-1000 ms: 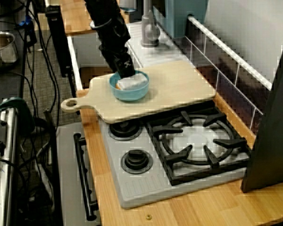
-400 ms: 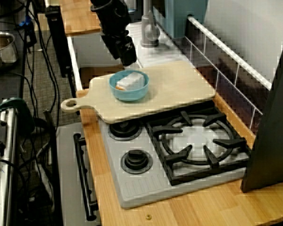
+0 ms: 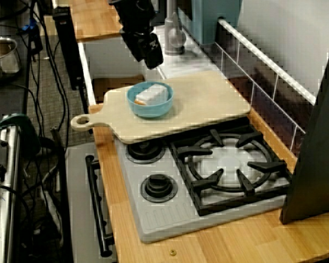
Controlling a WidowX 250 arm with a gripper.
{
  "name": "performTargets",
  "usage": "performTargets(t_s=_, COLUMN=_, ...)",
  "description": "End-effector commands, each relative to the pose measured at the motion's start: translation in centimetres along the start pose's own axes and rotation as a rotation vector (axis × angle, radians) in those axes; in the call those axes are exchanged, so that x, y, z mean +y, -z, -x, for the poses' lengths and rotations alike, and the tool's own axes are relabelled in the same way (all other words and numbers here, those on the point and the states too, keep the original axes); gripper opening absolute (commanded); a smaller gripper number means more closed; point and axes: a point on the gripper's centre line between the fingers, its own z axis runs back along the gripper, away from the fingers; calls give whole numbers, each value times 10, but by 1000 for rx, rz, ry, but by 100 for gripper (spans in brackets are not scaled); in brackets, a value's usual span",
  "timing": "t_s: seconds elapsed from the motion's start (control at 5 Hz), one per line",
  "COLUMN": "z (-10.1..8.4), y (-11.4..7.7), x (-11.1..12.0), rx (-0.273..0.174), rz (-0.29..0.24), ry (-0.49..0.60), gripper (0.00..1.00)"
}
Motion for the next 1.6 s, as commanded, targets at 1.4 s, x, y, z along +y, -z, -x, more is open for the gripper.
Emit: performTargets(t_s=1.4, z=9, y=-13, x=8, rx=-49, rz=5, ry=216, gripper=100)
